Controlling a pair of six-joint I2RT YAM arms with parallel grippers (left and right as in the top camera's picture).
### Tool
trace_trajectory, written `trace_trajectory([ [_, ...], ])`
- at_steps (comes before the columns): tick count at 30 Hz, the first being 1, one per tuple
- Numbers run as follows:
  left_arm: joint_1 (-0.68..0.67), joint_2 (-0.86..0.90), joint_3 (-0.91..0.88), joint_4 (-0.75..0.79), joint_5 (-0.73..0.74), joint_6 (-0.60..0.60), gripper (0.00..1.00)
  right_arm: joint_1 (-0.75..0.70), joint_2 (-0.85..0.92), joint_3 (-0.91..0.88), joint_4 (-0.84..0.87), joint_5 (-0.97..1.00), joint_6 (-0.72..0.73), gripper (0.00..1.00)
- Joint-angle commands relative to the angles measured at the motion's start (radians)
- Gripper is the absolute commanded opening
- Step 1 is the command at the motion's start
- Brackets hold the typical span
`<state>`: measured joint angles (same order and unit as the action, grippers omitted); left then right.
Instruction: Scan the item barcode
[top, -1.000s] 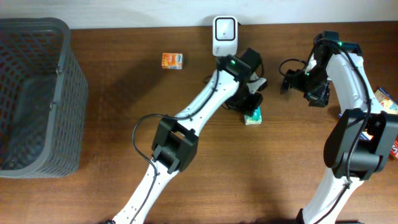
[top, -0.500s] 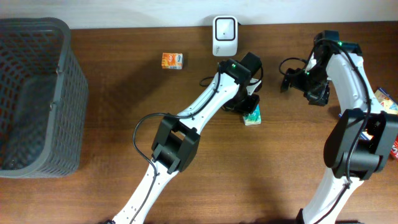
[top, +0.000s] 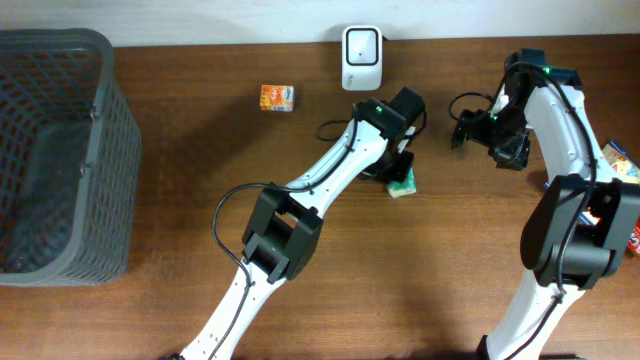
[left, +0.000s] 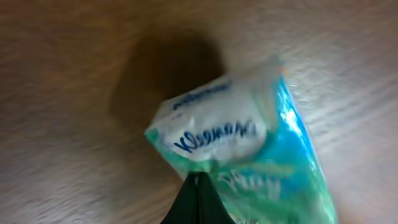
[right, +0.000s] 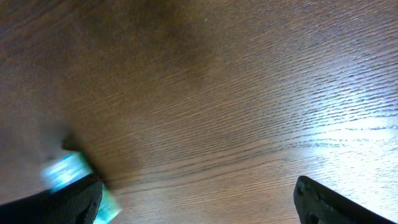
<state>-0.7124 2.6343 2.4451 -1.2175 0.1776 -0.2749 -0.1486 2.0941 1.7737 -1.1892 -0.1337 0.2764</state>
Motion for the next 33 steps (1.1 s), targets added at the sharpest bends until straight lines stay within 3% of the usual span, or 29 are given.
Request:
trace_trajectory([
  [1,0.015,0.034,-0.041,0.014,-0.126,-0.025,0.0,-0.002,0.0,0.012,0.0,-0.013,-0.007,0.99],
  [12,0.035,0.019,-0.061,0.053,-0.134,-0.024,0.0,-0.002,0.0,0.012,0.0,-0.013,-0.007,0.99],
  [19,0.138,-0.104,0.093,-0.083,-0.16,-0.023,0.0,-0.002,0.0,0.012,0.034,-0.013,-0.007,0.99],
  [21,0.169,-0.148,0.129,-0.129,-0.161,-0.023,0.12,-0.002,0.0,0.012,0.053,-0.013,-0.007,0.99],
  [22,0.192,-0.181,0.148,-0.158,-0.161,-0.023,0.29,-0.002,0.0,0.012,0.055,-0.013,-0.007,0.99],
  [23,0.218,-0.213,0.154,-0.181,-0.169,-0.023,0.68,-0.002,0.0,0.012,0.064,-0.013,-0.007,0.99],
  [24,0.236,-0.234,0.154,-0.194,-0.179,-0.023,0.91,-0.002,0.0,0.012,0.077,-0.014,-0.007,0.99],
  [25,0.254,-0.252,0.154,-0.208,-0.191,-0.023,1.0,-0.002,0.0,0.012,0.087,-0.014,-0.007,0.99],
  [33,0.446,-0.311,0.154,-0.315,-0.229,-0.024,0.99,0.003,0.0,0.01,0.047,-0.176,-0.007,0.99],
])
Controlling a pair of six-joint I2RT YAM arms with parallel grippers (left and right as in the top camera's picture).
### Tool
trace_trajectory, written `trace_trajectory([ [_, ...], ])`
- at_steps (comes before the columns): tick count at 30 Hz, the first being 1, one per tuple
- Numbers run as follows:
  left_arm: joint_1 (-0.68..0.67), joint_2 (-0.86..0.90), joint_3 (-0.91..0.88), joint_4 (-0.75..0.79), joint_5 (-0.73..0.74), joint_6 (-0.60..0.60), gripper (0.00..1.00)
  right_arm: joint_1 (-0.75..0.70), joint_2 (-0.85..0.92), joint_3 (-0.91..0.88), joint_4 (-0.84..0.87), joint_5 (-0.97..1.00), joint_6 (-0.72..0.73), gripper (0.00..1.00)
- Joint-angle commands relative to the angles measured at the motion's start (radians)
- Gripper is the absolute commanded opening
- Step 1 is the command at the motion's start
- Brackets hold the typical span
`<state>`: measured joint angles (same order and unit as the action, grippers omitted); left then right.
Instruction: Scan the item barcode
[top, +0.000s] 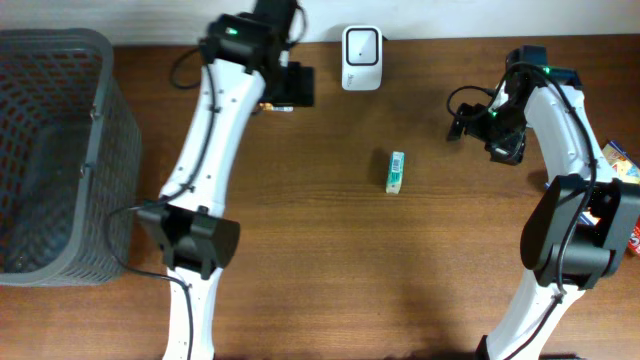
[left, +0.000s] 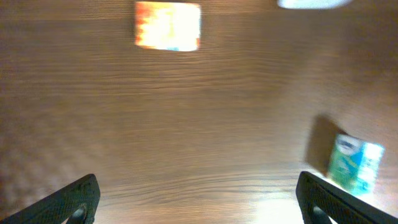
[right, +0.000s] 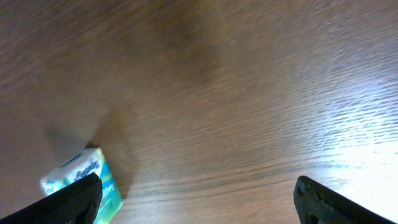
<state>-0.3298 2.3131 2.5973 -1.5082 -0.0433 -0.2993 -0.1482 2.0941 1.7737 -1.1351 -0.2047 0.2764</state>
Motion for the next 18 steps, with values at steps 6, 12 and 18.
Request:
trace_trajectory([
  [6,0.106,0.011,-0.036,-0.037,0.047,0.0,0.99,0.041,0.0,0.01,0.005,-0.106,-0.007,0.99],
  [12,0.088,0.011,-0.102,-0.037,0.109,0.001,0.99,0.057,0.0,0.01,0.017,-0.105,-0.007,0.99],
  [18,0.029,0.011,-0.196,0.016,0.126,0.001,0.99,0.056,0.0,0.01,0.017,-0.105,-0.007,0.99],
])
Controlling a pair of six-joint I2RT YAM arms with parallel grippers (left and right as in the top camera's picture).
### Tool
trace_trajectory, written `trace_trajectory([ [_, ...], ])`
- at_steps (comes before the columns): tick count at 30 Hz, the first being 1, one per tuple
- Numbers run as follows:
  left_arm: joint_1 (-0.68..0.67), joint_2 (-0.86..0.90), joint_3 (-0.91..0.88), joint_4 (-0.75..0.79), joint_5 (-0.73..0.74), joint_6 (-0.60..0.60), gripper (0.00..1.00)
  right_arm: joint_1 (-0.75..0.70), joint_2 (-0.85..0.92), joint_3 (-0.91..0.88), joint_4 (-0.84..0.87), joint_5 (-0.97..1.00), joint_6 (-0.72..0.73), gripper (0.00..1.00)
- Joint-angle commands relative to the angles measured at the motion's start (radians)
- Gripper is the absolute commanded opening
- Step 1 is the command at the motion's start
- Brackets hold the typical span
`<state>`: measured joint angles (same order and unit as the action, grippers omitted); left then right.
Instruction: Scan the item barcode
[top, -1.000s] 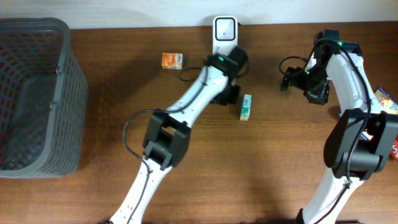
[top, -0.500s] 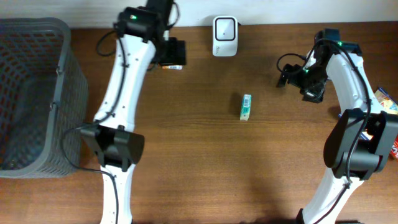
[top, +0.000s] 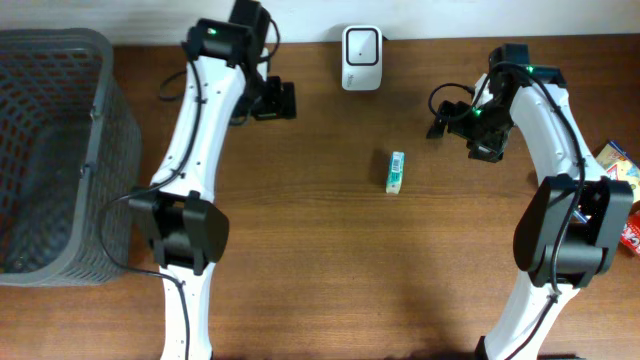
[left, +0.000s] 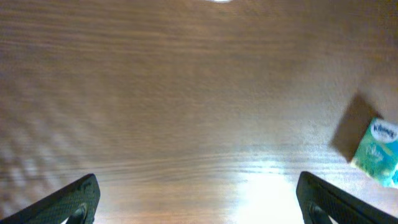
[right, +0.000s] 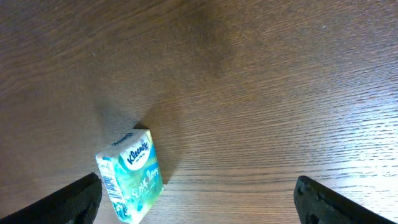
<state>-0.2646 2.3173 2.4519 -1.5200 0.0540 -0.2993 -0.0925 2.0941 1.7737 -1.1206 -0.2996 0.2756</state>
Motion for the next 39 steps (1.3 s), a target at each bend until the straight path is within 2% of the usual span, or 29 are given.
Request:
trace_trajectory([
  [1,-0.044,0.007,-0.062,0.038,0.029,0.001,0.99,0.001,0.0,0.01,0.003,-0.01,-0.006,0.99],
  [14,-0.179,0.007,-0.095,0.079,0.037,0.002,0.98,0.001,0.0,0.01,0.003,-0.01,-0.006,0.99],
  [16,-0.2,0.011,-0.097,0.079,0.094,0.034,0.96,0.001,0.0,0.01,0.003,-0.01,-0.006,0.99],
  [19,-0.211,0.03,-0.097,0.104,0.319,0.118,0.95,0.001,0.0,0.01,0.003,-0.01,-0.006,0.99],
  [21,-0.214,0.047,-0.097,0.129,0.391,0.134,0.95,0.001,0.0,0.01,0.003,-0.01,-0.006,0.99],
  [30,-0.27,0.172,-0.098,0.192,0.411,0.138,0.96,0.001,0.0,0.01,0.003,-0.01,-0.006,0.99],
  [33,-0.283,0.187,-0.098,0.213,0.513,0.22,0.96,0.001,0.0,0.01,0.003,-0.01,-0.006,0.98],
  [36,-0.298,0.187,-0.098,0.231,0.506,0.219,0.94,0.001,0.0,0.01,0.003,-0.01,-0.006,0.99],
  [39,-0.323,0.19,-0.099,0.247,0.457,0.218,0.87,0.001,0.0,0.01,0.003,-0.01,-0.006,0.98],
])
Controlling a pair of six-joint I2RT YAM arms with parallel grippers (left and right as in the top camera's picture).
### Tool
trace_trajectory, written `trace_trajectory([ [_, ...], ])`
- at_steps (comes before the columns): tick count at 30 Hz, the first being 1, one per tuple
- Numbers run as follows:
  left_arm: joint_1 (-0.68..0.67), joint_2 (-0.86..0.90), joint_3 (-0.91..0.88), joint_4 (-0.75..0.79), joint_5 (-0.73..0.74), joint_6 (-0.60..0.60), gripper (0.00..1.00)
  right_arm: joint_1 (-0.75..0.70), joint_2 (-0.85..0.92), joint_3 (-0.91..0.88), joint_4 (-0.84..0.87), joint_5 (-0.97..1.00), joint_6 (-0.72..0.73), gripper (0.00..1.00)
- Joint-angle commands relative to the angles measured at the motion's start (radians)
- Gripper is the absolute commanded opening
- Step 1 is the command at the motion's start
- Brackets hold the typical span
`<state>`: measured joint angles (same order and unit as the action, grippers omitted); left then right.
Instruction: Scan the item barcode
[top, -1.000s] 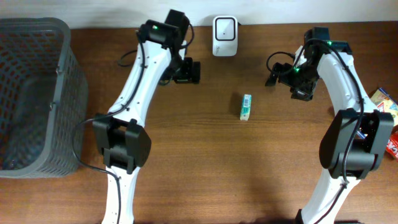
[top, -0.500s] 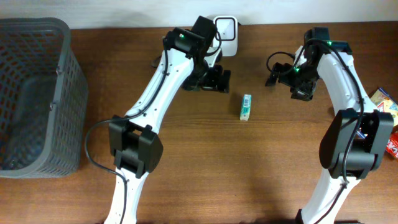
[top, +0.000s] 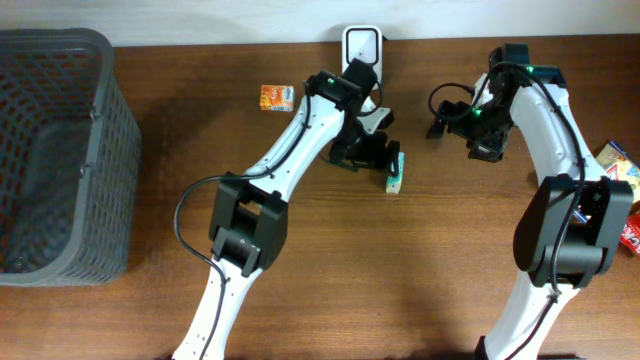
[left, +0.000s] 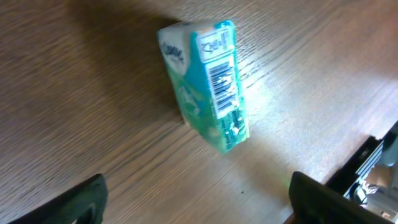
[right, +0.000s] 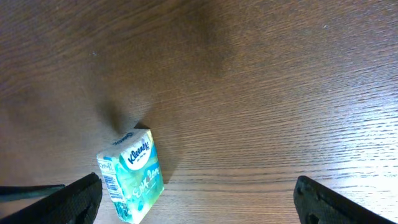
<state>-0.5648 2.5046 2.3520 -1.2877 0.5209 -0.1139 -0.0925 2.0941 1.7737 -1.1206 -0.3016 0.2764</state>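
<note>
A teal Kleenex tissue pack stands on its edge mid-table, its barcode on the narrow upper side. The right wrist view shows its printed face. My left gripper hovers just left of the pack, open and empty, with the pack ahead of the fingers. Further right and apart from the pack, my right gripper is open and empty. The white scanner stands at the table's back edge.
A small orange box lies at the back, left of the scanner. A dark grey basket fills the left end of the table. Some coloured boxes sit at the right edge.
My left gripper has moved from the back left, near the orange box, to right beside the tissue pack. It is still open. The pack and my right arm have not moved.
My left gripper was first down on the tissue pack at mid-table. Then it was open at the back by the orange box, with the pack left standing on its edge. It stayed back there, and now it is at the pack again. My right gripper shifted slightly left.
</note>
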Motion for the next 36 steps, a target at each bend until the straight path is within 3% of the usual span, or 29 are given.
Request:
trace_trajectory([
  [1,-0.03,0.004,0.0,0.021,-0.024,0.033,0.87,0.001,0.0,0.01,0.003,-0.008,-0.007,0.99],
  [5,-0.045,0.005,-0.018,0.074,-0.032,0.015,0.84,0.001,0.0,0.01,0.003,-0.008,-0.007,0.99],
  [9,-0.055,0.005,-0.073,0.159,-0.032,-0.031,0.71,0.001,0.0,0.01,0.003,-0.008,-0.007,0.99],
  [14,-0.055,0.005,-0.122,0.212,-0.043,-0.031,0.66,0.001,0.0,0.01,0.003,-0.008,-0.007,0.99],
  [24,-0.052,0.005,-0.126,0.195,-0.445,-0.031,0.6,0.001,0.0,0.01,0.003,-0.008,-0.007,0.99],
  [28,-0.035,0.002,-0.054,0.111,-0.466,-0.031,0.59,0.001,0.0,0.01,0.003,-0.008,-0.007,0.99],
  [33,0.023,0.0,0.195,-0.094,-0.472,-0.033,0.56,0.001,0.0,0.01,0.003,-0.008,-0.007,0.99],
  [36,0.077,0.0,0.315,-0.218,-0.6,-0.105,0.57,0.001,0.0,0.01,0.003,-0.008,-0.007,0.99],
])
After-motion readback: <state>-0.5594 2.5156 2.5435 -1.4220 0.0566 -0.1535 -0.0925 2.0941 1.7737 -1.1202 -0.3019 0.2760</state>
